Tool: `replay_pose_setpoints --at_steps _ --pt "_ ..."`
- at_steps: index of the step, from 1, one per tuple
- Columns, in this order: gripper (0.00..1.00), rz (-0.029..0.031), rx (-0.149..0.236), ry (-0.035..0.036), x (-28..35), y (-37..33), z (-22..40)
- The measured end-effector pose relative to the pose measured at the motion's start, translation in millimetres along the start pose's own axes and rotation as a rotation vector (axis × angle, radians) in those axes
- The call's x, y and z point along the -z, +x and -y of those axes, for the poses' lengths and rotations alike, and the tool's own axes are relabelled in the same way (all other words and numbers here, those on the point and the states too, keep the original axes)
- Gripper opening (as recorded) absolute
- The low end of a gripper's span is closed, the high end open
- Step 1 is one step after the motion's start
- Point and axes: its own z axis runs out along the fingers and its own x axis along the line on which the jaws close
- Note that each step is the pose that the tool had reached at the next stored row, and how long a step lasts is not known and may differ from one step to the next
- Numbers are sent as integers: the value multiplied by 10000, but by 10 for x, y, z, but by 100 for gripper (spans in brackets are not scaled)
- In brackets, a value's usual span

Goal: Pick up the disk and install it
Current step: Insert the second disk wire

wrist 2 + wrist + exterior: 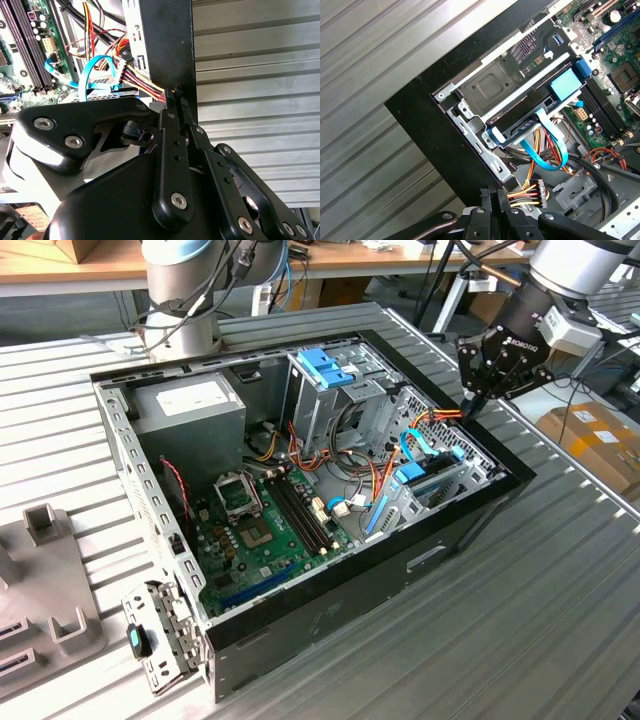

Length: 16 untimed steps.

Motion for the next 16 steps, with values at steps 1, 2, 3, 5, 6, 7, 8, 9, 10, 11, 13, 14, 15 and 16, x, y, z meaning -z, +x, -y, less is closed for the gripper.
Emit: replay_pose_setpoints --at_steps 1,2,3,5,6,7,8,9,10,11,13,14,15,16 --pt "16 0 0 0 0 0 0" --pt "16 0 0 0 0 0 0" --pt "16 0 1 0 0 0 0" --pt "16 3 1 2 11 0 0" --pt "16 1 1 0 24 -1 0" --pt "16 1 1 0 34 -1 0" --pt "16 1 1 0 44 -2 0" --pt "16 0 1 0 59 -3 0" --pt "16 1 1 1 79 -3 0" --pt "16 1 1 0 91 -4 0" --pt "16 3 1 3 92 -4 0" --pt "16 1 1 1 93 -4 0" --pt "16 1 1 0 94 -4 0" --pt "16 -1 2 -1 95 -7 -2"
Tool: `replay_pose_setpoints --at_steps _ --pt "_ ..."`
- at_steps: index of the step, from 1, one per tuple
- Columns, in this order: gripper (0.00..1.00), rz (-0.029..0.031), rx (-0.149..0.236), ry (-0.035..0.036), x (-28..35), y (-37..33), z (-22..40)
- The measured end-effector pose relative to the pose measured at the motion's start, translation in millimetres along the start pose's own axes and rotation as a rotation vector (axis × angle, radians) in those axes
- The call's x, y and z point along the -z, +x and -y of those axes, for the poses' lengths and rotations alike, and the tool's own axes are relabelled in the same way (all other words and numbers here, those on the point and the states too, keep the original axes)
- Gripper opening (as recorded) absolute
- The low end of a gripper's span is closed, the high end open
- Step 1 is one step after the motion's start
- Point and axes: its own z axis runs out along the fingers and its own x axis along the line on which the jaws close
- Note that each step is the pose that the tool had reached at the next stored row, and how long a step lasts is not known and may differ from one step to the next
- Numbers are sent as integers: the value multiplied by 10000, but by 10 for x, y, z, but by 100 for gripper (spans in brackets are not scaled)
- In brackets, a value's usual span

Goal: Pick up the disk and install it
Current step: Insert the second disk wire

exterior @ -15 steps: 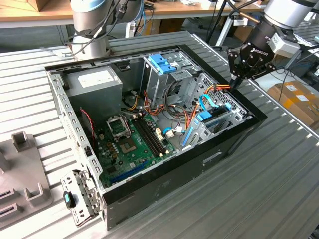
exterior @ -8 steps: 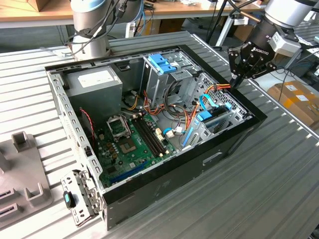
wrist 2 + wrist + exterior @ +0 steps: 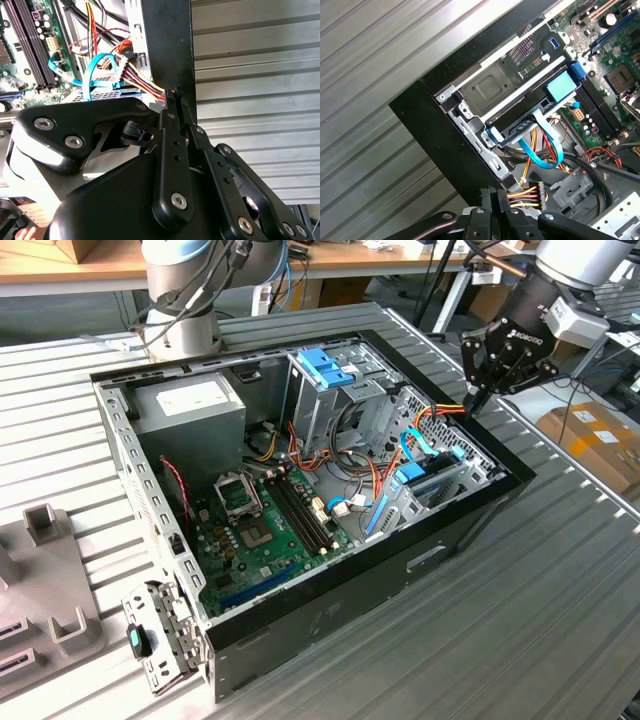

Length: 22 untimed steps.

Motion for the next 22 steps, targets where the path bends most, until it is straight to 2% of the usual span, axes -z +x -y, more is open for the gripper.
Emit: replay_pose_setpoints --at_steps 9,18,22 --pt "16 0 -21 4 -4 -62 -49" --pt "16 -1 -26 3 -4 -79 -62" --pt "16 -1 -212 11 -5 -99 -78"
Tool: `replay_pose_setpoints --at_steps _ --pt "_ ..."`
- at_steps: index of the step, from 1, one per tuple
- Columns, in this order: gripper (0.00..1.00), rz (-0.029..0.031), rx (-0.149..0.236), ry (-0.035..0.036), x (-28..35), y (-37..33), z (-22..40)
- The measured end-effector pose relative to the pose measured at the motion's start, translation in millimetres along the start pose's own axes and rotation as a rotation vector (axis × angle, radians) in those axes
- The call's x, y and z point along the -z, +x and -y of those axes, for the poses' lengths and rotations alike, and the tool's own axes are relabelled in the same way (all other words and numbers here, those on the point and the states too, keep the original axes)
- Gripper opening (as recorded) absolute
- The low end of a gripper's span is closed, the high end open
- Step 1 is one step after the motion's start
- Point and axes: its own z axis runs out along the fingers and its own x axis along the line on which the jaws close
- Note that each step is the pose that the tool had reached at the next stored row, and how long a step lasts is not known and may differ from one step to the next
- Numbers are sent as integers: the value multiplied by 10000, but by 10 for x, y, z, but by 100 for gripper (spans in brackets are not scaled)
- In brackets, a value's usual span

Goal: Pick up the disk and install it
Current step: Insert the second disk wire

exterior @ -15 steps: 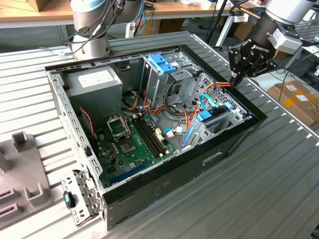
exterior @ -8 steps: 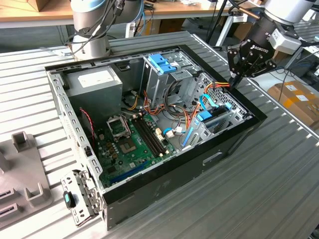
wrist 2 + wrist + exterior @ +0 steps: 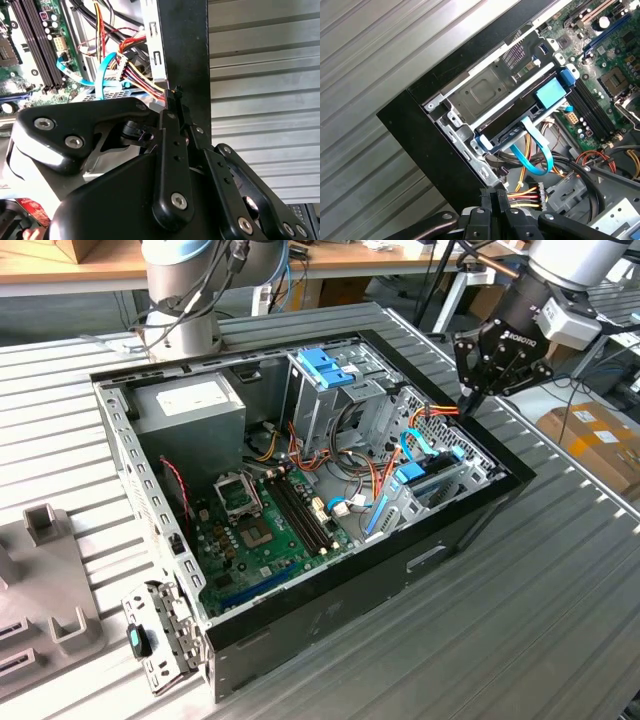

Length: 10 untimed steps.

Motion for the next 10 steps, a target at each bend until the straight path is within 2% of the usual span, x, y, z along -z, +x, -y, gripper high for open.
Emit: replay_pose_setpoints --at_steps 7,10 --pt "16 -1 -105 6 -1 -31 -25" --pt "16 -1 -587 25 -3 -32 -25"
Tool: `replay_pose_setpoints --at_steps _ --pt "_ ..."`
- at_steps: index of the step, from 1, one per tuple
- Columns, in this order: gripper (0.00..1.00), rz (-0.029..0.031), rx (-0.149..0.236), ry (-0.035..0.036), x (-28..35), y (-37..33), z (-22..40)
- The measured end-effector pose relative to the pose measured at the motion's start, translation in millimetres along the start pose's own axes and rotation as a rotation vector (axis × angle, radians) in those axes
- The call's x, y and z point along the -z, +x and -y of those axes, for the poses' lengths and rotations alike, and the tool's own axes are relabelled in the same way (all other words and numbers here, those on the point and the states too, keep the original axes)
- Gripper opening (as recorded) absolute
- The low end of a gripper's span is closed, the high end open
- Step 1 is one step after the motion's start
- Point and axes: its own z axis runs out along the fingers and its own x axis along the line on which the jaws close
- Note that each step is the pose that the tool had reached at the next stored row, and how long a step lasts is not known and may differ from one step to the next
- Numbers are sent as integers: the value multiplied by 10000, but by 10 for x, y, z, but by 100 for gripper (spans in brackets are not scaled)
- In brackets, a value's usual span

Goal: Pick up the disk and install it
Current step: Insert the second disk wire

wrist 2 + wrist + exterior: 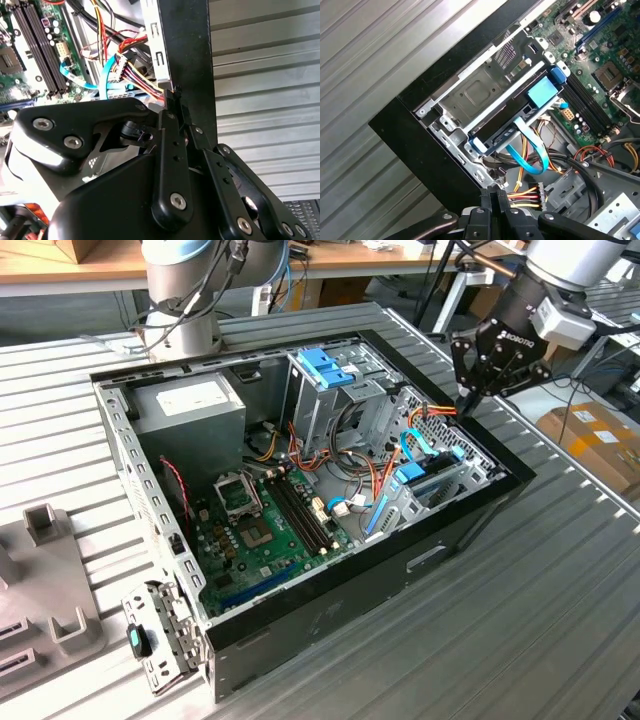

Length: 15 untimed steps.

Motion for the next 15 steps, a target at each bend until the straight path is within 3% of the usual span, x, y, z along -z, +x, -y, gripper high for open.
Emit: replay_pose_setpoints --at_steps 15 --pt "16 1 -135 6 -2 -33 -31"
